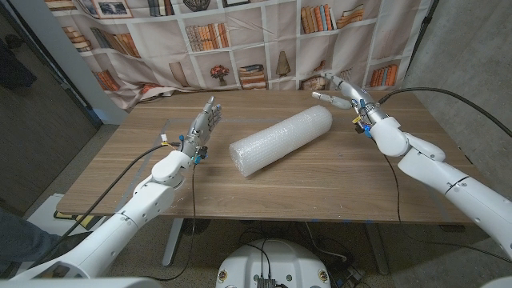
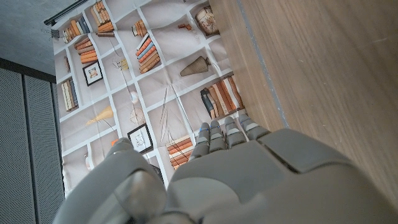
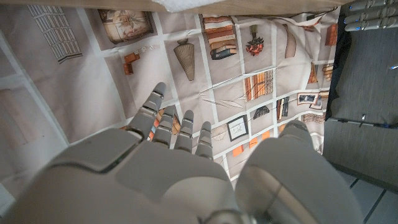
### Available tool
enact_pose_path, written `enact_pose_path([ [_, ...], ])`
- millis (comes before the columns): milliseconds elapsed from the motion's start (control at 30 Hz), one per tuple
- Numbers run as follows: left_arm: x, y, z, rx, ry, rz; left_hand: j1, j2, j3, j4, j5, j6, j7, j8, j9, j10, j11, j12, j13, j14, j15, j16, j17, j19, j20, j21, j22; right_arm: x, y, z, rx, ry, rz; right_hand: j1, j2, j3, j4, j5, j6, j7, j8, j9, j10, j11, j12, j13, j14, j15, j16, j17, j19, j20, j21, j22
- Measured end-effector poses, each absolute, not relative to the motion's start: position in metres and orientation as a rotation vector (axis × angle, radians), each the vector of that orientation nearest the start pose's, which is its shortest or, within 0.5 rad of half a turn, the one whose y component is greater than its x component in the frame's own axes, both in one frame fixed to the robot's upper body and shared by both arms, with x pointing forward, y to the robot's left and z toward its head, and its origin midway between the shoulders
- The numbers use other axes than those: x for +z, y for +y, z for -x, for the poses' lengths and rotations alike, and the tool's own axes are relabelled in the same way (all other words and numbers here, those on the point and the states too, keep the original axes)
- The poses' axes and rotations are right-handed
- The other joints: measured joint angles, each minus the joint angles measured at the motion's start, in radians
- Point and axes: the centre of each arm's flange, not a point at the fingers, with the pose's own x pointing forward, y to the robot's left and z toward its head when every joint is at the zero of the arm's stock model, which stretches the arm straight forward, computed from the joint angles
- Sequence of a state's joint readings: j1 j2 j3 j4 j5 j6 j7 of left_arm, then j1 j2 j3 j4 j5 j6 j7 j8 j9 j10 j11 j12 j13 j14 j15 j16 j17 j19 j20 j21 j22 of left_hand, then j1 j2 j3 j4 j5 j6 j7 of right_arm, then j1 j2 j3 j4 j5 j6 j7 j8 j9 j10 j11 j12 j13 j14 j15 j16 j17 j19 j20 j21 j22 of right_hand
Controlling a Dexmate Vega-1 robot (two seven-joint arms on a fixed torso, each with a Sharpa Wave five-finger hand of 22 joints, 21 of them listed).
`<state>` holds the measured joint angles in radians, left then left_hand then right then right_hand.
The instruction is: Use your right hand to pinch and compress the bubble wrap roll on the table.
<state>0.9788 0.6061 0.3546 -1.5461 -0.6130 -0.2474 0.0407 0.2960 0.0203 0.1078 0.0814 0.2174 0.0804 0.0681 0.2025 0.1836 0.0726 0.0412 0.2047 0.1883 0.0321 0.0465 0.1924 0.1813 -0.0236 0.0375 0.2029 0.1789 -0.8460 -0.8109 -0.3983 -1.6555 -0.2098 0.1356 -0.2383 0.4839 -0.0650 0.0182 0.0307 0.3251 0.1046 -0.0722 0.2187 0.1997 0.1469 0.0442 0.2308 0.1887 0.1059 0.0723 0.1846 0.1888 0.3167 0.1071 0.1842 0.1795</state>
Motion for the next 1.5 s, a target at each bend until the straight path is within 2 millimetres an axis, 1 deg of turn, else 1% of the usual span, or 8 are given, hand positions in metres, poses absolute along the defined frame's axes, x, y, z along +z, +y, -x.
enact_pose_path([
  [400,-0.035,0.279,-0.604,-0.237,-0.617,-0.034,0.000,0.000,-0.003,0.003,0.000,-0.002,0.002,-0.007,0.000,0.000,0.000,0.000,0.000,0.000,0.000,0.000,0.000,0.006,-0.006,0.000,0.000,0.047,-0.309,-0.593,-0.028,-0.798,0.705,-0.015,0.030,0.003,0.011,-0.012,0.032,0.004,0.003,0.000,0.005,0.005,0.000,0.000,-0.008,0.006,0.000,0.000,-0.016,-0.016,0.000,0.005],
  [700,-0.037,0.280,-0.604,-0.234,-0.620,-0.023,0.000,0.000,-0.003,0.003,0.000,-0.004,0.004,-0.008,0.000,0.000,0.000,0.000,0.000,0.000,0.000,-0.004,0.000,0.006,-0.005,0.000,0.000,0.032,-0.320,-0.603,0.015,-0.769,0.486,-0.040,0.067,0.005,0.031,-0.035,0.056,0.001,0.008,-0.002,0.011,0.011,0.000,-0.001,0.002,0.005,0.004,0.005,-0.016,-0.017,0.009,0.005],
  [833,-0.036,0.280,-0.605,-0.237,-0.622,-0.020,0.000,0.000,-0.007,-0.001,0.000,-0.004,0.004,-0.008,0.000,0.000,0.000,0.000,0.000,0.000,0.000,-0.004,0.000,0.006,-0.005,0.000,0.000,0.023,-0.324,-0.609,0.034,-0.754,0.380,-0.056,0.082,0.001,0.040,-0.055,0.051,0.018,0.003,-0.005,0.032,0.032,0.000,-0.003,0.008,-0.001,0.004,0.005,-0.010,-0.045,0.010,0.005],
  [933,-0.036,0.279,-0.607,-0.242,-0.621,-0.019,0.000,0.000,-0.010,0.001,0.000,-0.004,0.004,-0.008,0.000,0.000,0.000,0.000,0.000,0.000,0.000,-0.004,0.000,0.002,-0.001,0.000,0.000,0.019,-0.326,-0.611,0.073,-0.752,0.274,-0.058,0.082,-0.003,0.044,-0.060,0.052,0.019,0.003,-0.005,0.037,0.035,0.000,-0.003,0.009,-0.003,0.004,0.004,-0.010,-0.047,0.010,0.005],
  [1133,-0.037,0.278,-0.610,-0.245,-0.619,-0.018,0.000,0.000,-0.010,0.001,0.000,-0.004,0.004,-0.008,0.000,0.000,0.000,0.000,0.000,0.000,0.000,-0.004,0.000,0.002,-0.002,0.000,0.000,0.013,-0.328,-0.615,0.101,-0.736,0.181,-0.083,0.085,-0.007,0.054,-0.085,0.083,0.021,0.003,-0.005,0.082,0.030,0.016,-0.003,0.022,-0.009,0.006,0.002,-0.047,-0.049,0.010,0.005],
  [1267,-0.037,0.278,-0.612,-0.246,-0.618,-0.016,0.000,0.000,-0.010,0.001,0.000,-0.004,0.004,-0.008,0.000,0.000,0.000,0.000,0.000,0.000,0.000,-0.004,0.000,0.002,-0.002,0.000,0.000,0.008,-0.330,-0.618,0.119,-0.723,0.119,-0.084,0.086,-0.008,0.055,-0.101,0.105,0.024,0.003,-0.005,0.129,0.036,0.028,-0.003,0.056,-0.028,0.012,-0.003,-0.077,-0.070,0.010,0.005],
  [1400,-0.037,0.279,-0.613,-0.245,-0.616,-0.014,0.000,0.000,-0.010,0.001,0.000,-0.004,0.004,-0.008,0.000,0.000,0.000,0.000,0.000,0.000,0.000,-0.004,0.000,0.002,-0.002,0.000,0.000,0.003,-0.331,-0.621,0.134,-0.710,0.076,-0.084,0.086,-0.008,0.055,-0.108,0.117,0.026,0.003,-0.004,0.130,0.038,0.028,-0.003,0.064,-0.025,0.012,-0.003,-0.055,-0.095,0.016,0.004],
  [1500,-0.037,0.279,-0.614,-0.246,-0.615,-0.012,0.000,0.000,-0.010,0.001,0.000,-0.004,0.004,-0.008,0.000,0.000,0.000,0.000,0.000,0.000,0.000,-0.004,0.000,0.002,-0.002,0.000,0.000,0.003,-0.332,-0.623,0.142,-0.706,0.055,-0.084,0.086,-0.008,0.055,-0.112,0.124,0.033,0.003,-0.004,0.130,0.038,0.028,-0.003,0.059,-0.020,0.012,-0.003,-0.051,-0.099,0.019,0.004],
])
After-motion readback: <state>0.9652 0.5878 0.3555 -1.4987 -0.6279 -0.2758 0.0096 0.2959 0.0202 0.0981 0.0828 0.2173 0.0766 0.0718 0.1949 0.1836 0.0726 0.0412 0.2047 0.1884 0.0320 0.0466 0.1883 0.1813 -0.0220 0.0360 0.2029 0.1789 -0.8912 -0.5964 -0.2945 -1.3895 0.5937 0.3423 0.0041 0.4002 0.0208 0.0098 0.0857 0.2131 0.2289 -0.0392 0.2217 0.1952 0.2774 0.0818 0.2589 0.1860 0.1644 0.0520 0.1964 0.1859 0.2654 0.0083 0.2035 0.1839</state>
